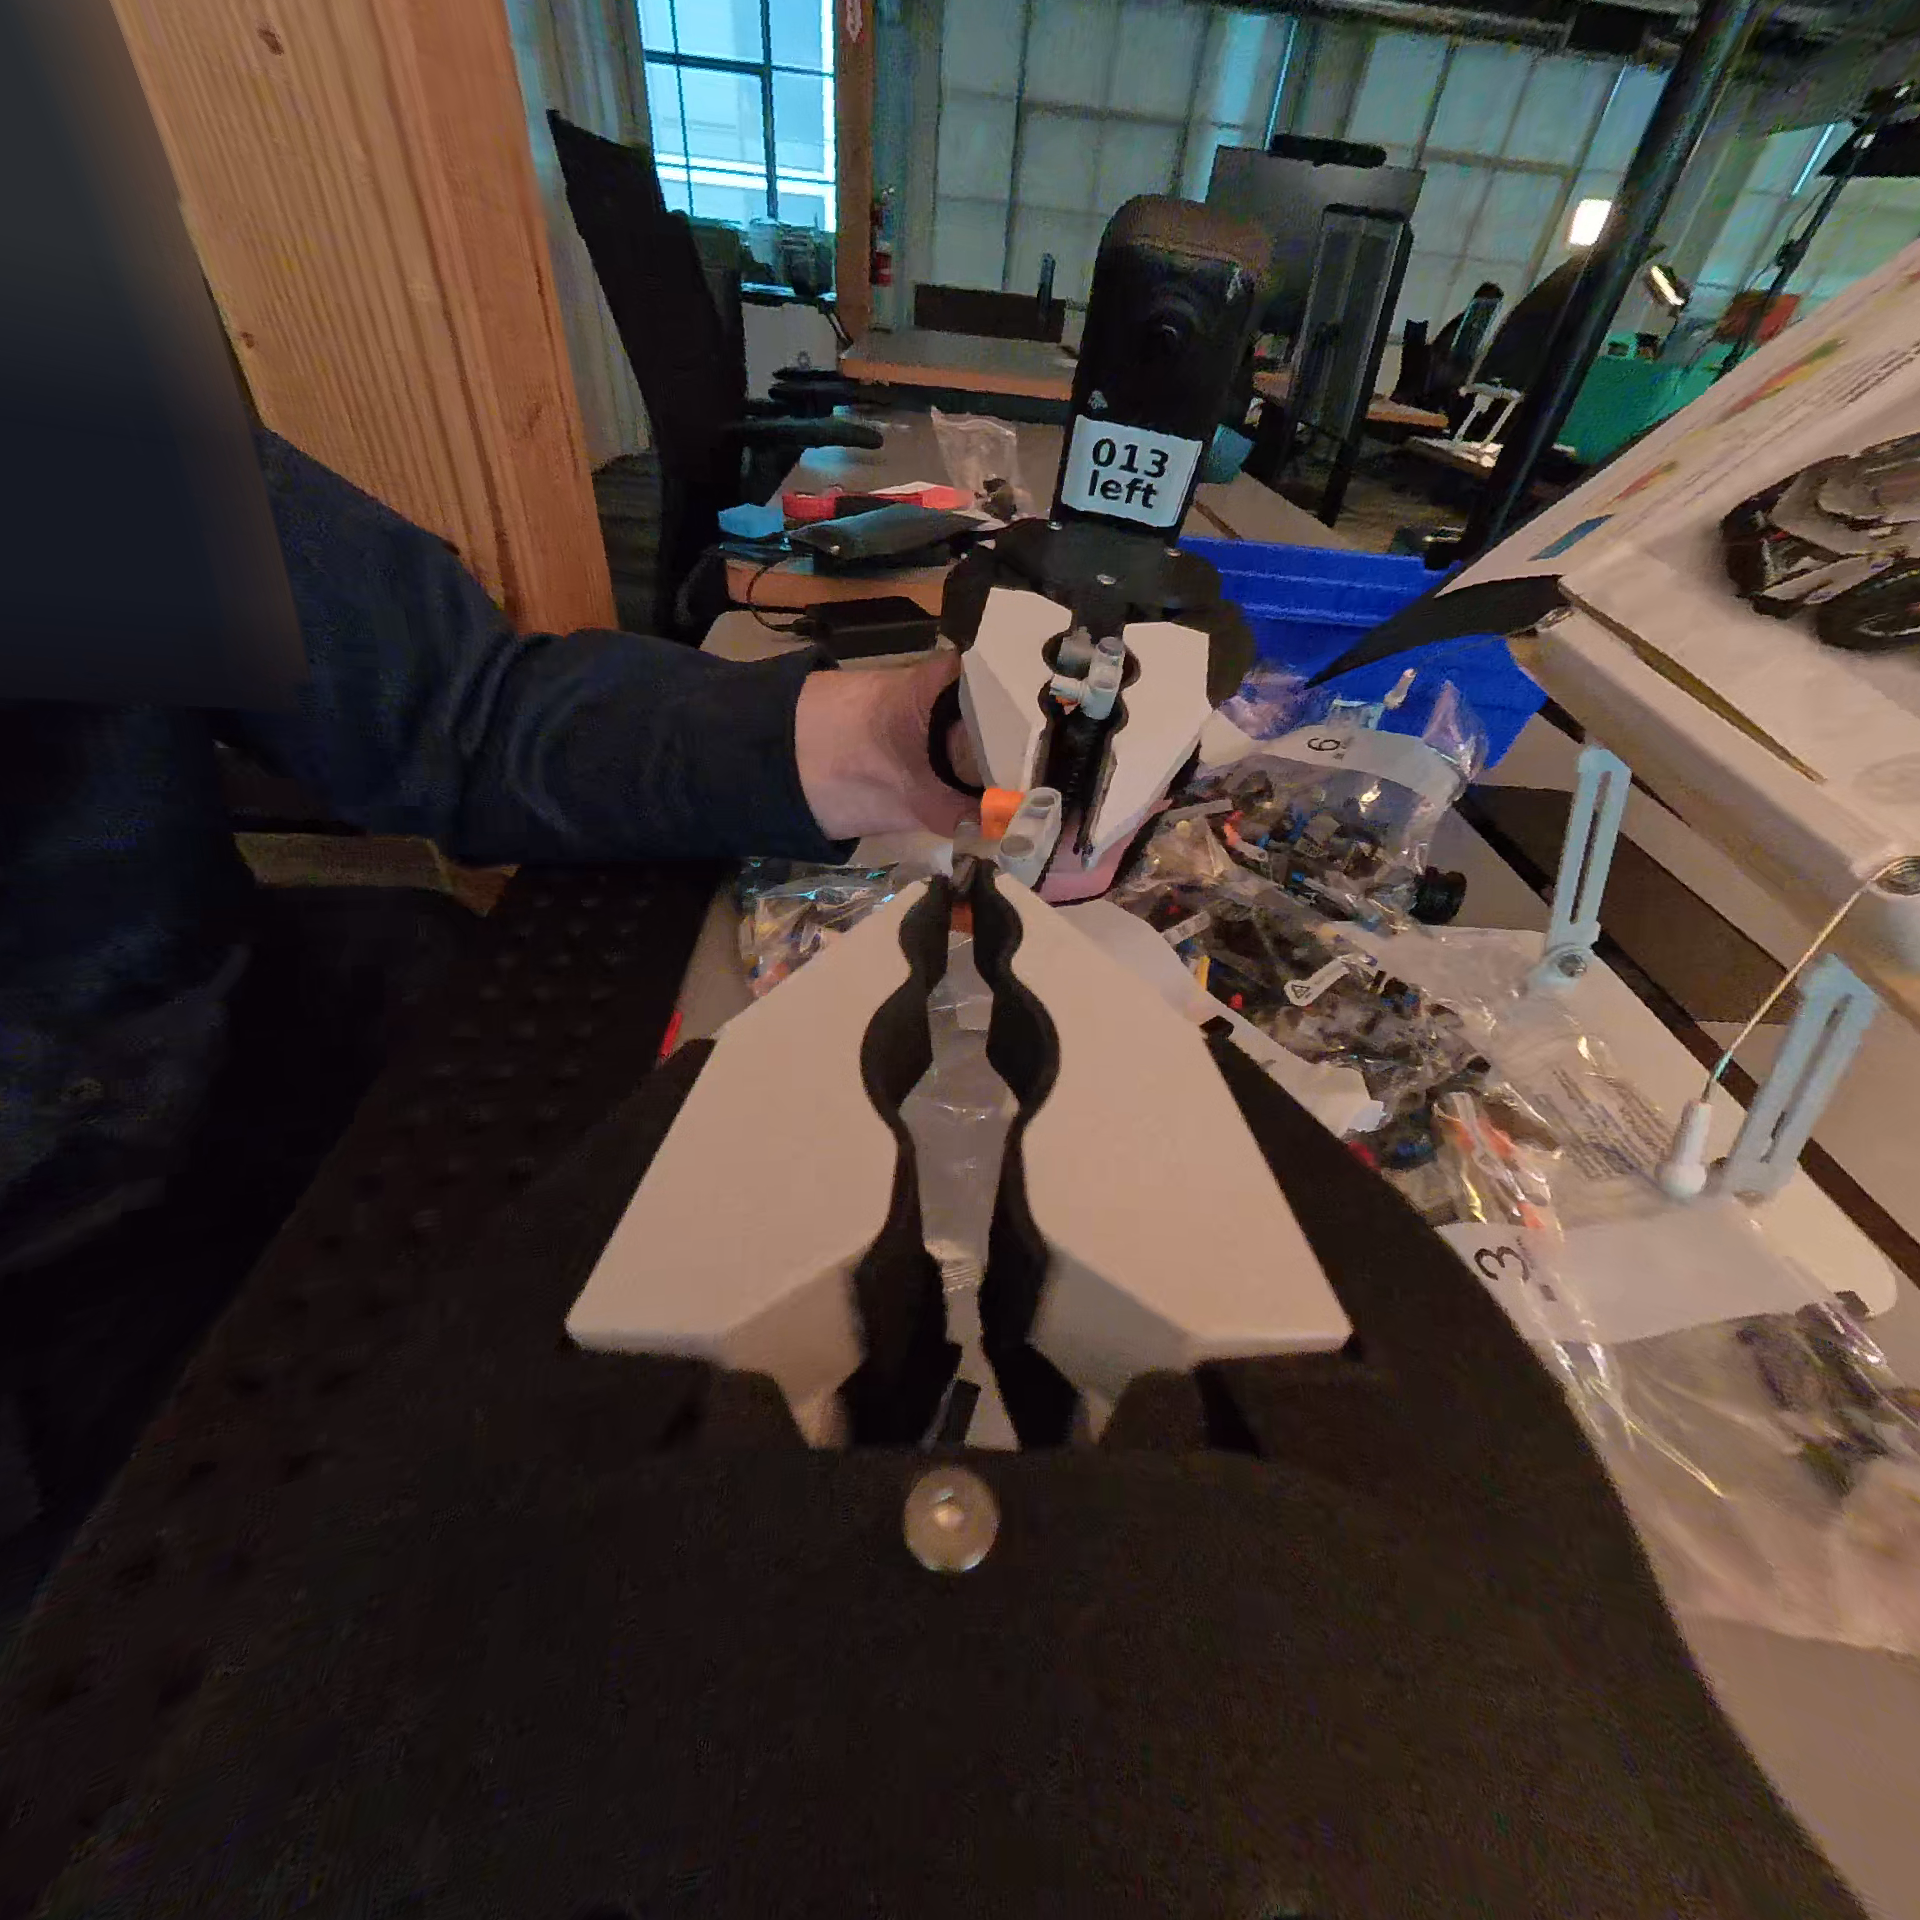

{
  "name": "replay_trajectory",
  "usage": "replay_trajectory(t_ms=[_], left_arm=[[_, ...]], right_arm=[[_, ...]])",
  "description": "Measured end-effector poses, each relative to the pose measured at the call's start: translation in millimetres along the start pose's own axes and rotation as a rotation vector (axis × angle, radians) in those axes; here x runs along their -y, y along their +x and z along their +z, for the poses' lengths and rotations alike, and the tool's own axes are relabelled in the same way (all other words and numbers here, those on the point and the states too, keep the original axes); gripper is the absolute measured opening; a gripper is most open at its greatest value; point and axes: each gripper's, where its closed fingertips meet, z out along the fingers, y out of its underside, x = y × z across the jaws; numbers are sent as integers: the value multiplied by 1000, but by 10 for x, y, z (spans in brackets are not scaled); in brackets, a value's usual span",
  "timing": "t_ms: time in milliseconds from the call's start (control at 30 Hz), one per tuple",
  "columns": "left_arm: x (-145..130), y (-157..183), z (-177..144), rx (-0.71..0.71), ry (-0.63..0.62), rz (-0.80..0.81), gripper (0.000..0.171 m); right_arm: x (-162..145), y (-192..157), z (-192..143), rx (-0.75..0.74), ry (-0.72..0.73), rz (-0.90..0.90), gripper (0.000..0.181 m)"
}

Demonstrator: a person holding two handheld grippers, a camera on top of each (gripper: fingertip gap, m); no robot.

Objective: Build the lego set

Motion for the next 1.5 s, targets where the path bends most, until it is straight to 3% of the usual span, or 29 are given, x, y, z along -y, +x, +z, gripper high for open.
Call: replay_trajectory(t_ms=[233,400,833,1067,1233,1400,1500], left_arm=[[40,-121,-82,83,13,-6,10],[40,-180,-80,134,4,6,10],[56,-305,-87,173,58,-73,11],[54,-282,-36,150,79,-68,10],[27,-341,-52,159,89,-105,12],[51,-325,-84,60,158,-242,27],[21,-316,-63,41,153,-262,17]], right_arm=[[-2,186,24,-122,5,-23,9],[-42,290,23,-169,-7,13,5],[-179,460,-25,-313,-118,-41,26],[-134,415,18,-271,-73,4,14],[-97,448,-9,-395,-135,-172,14],[-111,484,-35,-521,-257,-410,14],[-129,488,0,-590,-337,-565,14]])
